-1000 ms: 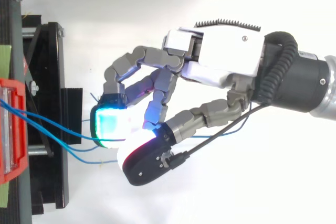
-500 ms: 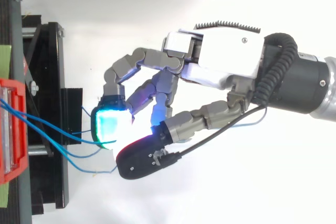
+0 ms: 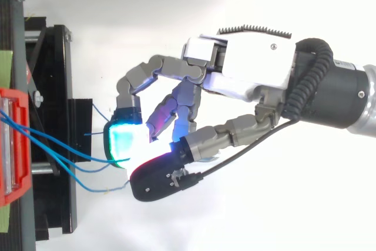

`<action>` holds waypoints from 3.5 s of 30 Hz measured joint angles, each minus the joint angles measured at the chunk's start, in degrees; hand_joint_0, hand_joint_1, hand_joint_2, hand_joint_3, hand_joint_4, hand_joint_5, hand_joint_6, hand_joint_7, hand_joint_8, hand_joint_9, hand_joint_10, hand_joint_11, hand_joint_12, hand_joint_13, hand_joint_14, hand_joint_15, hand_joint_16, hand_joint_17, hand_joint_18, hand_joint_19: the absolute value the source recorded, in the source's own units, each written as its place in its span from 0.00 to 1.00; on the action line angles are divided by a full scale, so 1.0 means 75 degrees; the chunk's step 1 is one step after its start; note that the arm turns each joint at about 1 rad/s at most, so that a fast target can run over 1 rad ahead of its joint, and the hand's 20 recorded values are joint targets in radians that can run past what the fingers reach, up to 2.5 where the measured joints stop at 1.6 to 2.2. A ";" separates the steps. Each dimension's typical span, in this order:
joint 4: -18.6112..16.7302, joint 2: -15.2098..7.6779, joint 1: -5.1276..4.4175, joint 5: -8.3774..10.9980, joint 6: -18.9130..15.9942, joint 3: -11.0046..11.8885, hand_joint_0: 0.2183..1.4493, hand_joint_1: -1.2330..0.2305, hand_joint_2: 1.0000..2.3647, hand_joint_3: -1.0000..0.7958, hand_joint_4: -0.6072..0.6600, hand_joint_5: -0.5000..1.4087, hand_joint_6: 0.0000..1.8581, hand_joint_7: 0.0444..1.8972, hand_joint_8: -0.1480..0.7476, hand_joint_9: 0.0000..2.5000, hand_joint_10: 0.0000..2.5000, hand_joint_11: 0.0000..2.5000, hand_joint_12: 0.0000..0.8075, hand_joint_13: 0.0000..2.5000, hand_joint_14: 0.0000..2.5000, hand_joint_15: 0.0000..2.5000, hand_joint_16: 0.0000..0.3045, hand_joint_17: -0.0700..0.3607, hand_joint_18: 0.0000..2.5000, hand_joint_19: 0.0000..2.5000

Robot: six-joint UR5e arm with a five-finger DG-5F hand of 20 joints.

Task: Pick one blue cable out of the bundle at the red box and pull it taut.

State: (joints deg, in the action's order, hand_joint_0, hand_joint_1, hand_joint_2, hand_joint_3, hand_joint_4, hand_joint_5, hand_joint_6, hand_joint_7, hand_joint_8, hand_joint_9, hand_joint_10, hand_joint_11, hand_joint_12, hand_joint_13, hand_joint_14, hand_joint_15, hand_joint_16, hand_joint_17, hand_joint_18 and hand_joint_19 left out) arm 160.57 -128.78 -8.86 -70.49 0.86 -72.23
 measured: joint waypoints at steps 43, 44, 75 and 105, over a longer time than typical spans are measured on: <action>0.0905 0.0238 -0.0061 0.0000 -0.0021 0.0009 0.27 0.27 0.11 0.52 0.53 0.23 0.47 0.63 0.58 0.30 0.00 0.11 0.56 0.26 0.00 0.09 0.23 0.53 0.28 0.09; 0.0961 0.0279 -0.0061 0.0000 -0.0016 0.0009 0.27 0.27 0.11 0.52 0.53 0.23 0.47 0.63 0.58 0.30 0.00 0.11 0.56 0.25 0.00 0.09 0.23 0.53 0.27 0.09; 0.2955 0.0931 0.0009 0.0598 0.0657 0.0002 0.31 0.25 0.00 0.54 0.53 0.23 0.46 0.64 0.55 0.24 0.00 0.08 0.54 0.18 0.00 0.07 0.22 0.51 0.19 0.07; 0.2922 0.0932 -0.0024 0.0633 0.0671 -0.0002 0.31 0.24 0.00 0.54 0.54 0.23 0.46 0.63 0.56 0.27 0.00 0.10 0.54 0.19 0.00 0.08 0.22 0.51 0.20 0.07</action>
State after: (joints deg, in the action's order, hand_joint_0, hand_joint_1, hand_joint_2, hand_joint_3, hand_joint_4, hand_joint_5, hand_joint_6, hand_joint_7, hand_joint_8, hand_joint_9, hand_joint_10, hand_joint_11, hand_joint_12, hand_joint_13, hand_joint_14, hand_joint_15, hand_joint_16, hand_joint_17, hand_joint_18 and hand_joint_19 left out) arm 182.49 -121.79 -9.04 -65.74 5.89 -72.25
